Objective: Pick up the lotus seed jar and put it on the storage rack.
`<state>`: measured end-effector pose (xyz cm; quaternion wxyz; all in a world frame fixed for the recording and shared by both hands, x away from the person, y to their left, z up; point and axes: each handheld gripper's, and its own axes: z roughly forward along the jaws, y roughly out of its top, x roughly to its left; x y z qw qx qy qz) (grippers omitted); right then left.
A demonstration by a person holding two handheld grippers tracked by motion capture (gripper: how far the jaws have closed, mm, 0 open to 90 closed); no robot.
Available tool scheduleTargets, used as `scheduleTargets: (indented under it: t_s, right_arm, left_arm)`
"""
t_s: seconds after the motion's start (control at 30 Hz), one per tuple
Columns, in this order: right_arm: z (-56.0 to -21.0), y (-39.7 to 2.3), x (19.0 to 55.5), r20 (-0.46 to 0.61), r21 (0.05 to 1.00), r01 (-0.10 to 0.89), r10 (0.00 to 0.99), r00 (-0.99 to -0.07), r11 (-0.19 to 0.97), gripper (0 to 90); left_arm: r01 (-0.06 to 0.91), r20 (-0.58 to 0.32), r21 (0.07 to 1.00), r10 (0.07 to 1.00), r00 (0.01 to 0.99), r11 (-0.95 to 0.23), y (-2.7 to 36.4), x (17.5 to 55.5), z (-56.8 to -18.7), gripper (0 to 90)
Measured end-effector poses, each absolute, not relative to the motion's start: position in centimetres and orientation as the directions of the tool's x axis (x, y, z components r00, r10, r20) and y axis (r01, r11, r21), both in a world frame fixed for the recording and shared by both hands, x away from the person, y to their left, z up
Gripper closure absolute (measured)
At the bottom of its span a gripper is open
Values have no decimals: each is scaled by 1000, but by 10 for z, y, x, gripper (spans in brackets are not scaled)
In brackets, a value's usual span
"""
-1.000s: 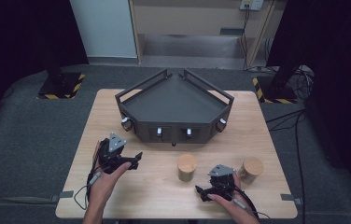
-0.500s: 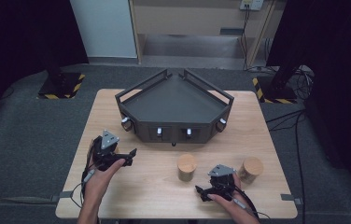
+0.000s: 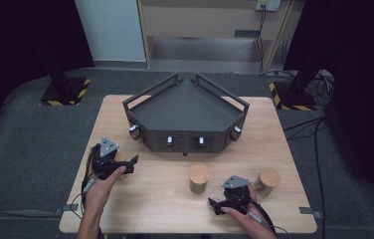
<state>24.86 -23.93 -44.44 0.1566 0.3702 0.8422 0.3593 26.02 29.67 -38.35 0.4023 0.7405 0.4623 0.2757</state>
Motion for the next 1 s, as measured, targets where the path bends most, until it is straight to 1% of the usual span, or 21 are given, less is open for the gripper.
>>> scheduleTargets:
  t_s: [0.2, 0.47, 0.6, 1.0]
  right_arm:
    - [-444, -239, 249, 2, 721, 511, 736, -677, 468, 6]
    - [-444, -239, 249, 2, 721, 511, 736, -677, 468, 6]
    - [-444, -239, 249, 2, 721, 511, 736, -677, 468, 6]
    - [-444, -239, 249, 3, 721, 511, 736, -677, 468, 6]
  left_arm:
    - [464, 45, 849, 911, 410, -251, 301, 262, -391, 16]
    - [472, 35, 850, 918, 395, -235, 307, 262, -403, 16]
    - [486, 50, 837, 920, 388, -251, 305, 264, -406, 17]
    - [504, 50, 827, 925, 378, -251, 304, 266, -421, 26]
